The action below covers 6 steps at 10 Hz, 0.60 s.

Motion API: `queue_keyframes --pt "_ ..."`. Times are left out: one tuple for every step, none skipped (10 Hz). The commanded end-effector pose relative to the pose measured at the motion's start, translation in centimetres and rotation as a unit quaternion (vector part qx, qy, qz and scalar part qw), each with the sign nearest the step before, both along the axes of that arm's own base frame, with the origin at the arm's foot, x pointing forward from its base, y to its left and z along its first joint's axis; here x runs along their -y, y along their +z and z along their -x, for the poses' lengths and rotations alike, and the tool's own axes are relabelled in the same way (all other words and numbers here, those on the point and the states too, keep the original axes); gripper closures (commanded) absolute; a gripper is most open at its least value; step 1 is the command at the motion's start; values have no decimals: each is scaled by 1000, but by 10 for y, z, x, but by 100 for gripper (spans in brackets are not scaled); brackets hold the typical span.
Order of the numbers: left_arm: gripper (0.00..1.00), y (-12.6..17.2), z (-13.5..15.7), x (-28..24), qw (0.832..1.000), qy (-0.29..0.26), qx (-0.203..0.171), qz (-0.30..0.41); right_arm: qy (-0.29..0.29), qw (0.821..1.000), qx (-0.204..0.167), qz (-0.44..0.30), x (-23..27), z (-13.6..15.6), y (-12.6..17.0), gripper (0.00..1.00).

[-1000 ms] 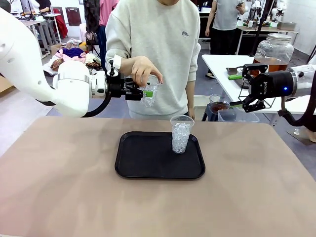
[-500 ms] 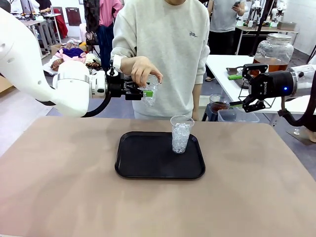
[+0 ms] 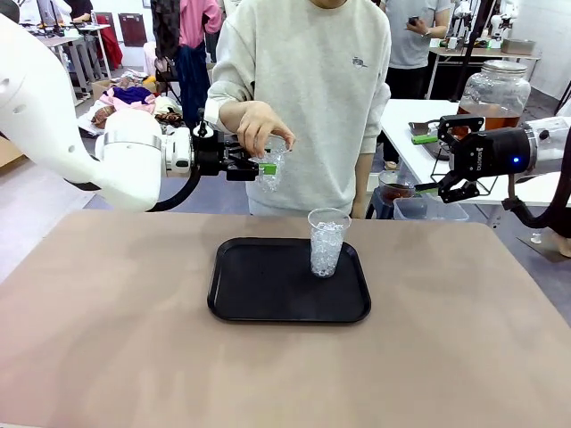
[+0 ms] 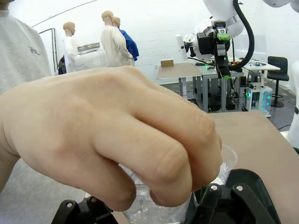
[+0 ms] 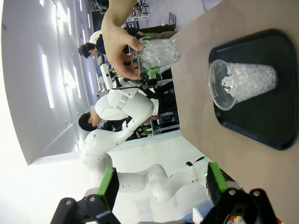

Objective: Pour the drink into the iced cup.
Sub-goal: Open the gripper to release the iced cup you were holding.

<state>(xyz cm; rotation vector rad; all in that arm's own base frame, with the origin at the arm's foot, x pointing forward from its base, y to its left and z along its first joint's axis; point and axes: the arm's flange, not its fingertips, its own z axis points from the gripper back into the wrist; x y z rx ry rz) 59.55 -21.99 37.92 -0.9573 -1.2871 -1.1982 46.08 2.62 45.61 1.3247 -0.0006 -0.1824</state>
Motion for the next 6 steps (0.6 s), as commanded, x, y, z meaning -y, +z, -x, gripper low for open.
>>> queue_keyframes --pt "13 -1 0 -2 1000 3 -2 0 0 1000 1 -1 -1 0 2 0" --pt "0 -3 0 -4 1000 2 -5 -1 0 1000 1 -1 -1 0 2 0" --pt "0 -5 0 -8 1000 0 -8 2 0 1000 1 -1 -1 0 2 0" --pt "0 -7 2 -17 1000 6 -15 3 0 1000 1 -1 -1 0 2 0" --pt "0 -10 6 -27 1000 12 -22 2 0 1000 1 -1 -1 0 2 0" --pt "0 -13 10 -39 999 19 -29 5 0 1000 1 -1 -1 0 2 0"
